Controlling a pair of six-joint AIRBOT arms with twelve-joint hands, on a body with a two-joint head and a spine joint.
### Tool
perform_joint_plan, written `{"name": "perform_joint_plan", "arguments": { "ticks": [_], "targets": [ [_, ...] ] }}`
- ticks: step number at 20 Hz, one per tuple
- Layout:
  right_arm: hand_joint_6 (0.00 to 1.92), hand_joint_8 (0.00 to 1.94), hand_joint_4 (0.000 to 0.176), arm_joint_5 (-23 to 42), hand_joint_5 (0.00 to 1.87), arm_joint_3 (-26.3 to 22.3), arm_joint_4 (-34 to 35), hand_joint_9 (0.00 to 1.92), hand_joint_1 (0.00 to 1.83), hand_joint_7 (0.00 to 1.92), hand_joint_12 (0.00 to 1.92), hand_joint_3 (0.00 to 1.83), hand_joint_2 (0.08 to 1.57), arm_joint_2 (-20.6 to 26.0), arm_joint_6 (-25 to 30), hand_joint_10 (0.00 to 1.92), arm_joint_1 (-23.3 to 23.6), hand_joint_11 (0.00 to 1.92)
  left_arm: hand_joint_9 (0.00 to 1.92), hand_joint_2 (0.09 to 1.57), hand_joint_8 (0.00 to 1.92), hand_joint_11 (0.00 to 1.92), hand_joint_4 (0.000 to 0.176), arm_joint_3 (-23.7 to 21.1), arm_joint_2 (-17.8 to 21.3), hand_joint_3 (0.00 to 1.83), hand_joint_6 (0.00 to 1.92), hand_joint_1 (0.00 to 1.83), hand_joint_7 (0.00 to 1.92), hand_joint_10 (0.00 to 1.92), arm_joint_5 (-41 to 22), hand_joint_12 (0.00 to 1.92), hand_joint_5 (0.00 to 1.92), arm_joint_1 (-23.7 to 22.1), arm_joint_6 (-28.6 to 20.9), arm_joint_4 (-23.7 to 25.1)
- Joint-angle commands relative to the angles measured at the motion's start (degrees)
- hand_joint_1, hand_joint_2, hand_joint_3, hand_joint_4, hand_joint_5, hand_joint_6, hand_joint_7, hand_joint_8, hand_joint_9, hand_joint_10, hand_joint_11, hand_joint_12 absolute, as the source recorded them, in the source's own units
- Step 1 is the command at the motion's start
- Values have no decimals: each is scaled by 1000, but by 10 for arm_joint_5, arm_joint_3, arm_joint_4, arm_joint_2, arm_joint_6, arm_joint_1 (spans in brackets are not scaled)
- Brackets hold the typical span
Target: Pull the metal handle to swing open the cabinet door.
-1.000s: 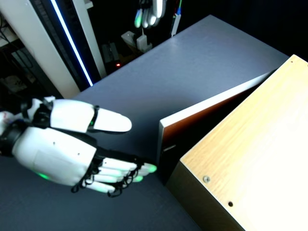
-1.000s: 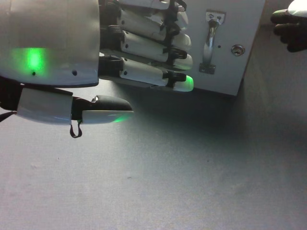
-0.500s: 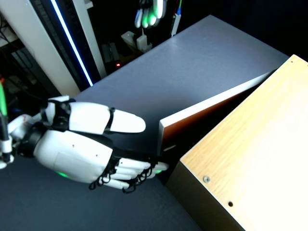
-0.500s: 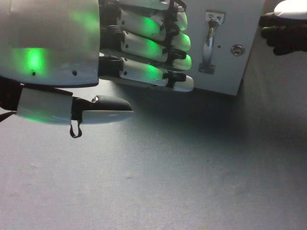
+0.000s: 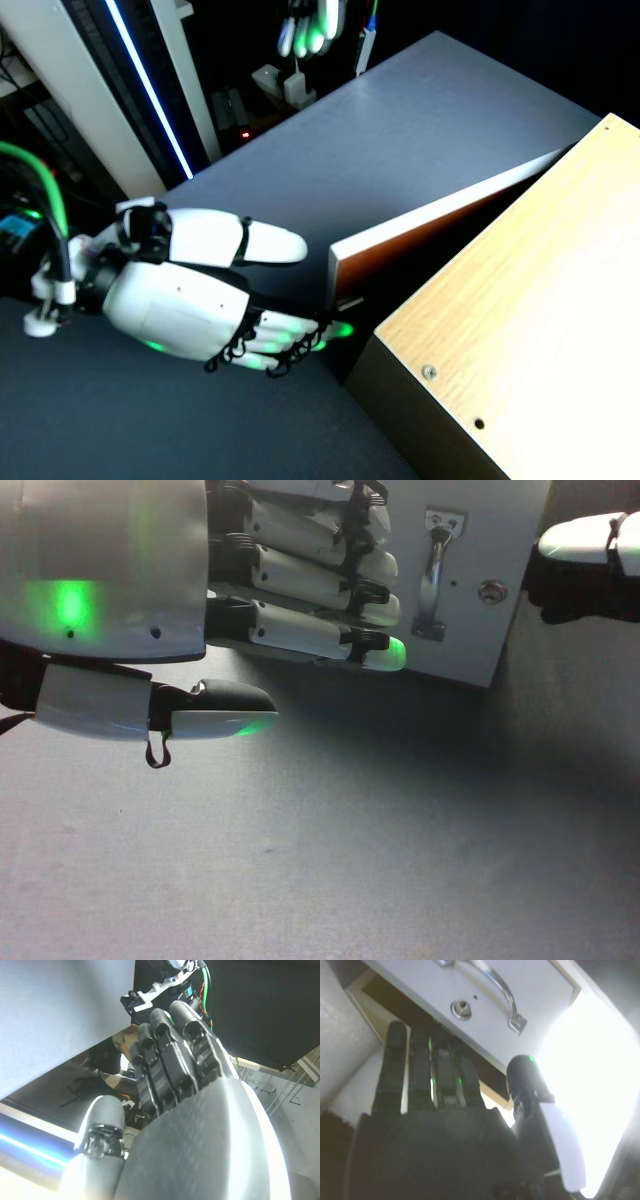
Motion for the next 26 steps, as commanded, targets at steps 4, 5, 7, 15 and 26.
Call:
{"name": "perform_joint_plan", "arguments": {
  "ticks": [4,5,7,15,26],
  "targets": [
    [3,4,0,62,199,-18,-19,198,0,218,636,94,1571,-3,4,2,-6,0,500,1571,3,130,0,1,4,158,5,0,543,3,-15,817,518,-5,5,-58],
    [5,4,0,62,209,-24,-28,201,0,224,658,97,1571,-3,4,3,-8,0,508,1571,4,133,0,1,4,161,4,0,547,6,-15,819,519,-5,5,-58],
    [11,5,0,64,247,-30,-34,222,0,245,709,87,1571,-4,4,6,-13,0,501,1571,1,113,0,1,4,160,0,0,541,2,-15,810,508,-5,5,-58],
    [2,2,0,81,248,-40,-42,231,0,257,722,87,1571,6,4,2,-18,0,511,1570,2,146,0,1,4,150,6,0,555,2,-15,801,545,-5,5,-58],
    [1,0,0,113,227,-9,21,226,0,244,686,101,1571,7,4,2,-13,0,506,1571,3,136,0,1,4,171,1,0,549,3,-15,816,533,-5,5,-58]
  ]
}}
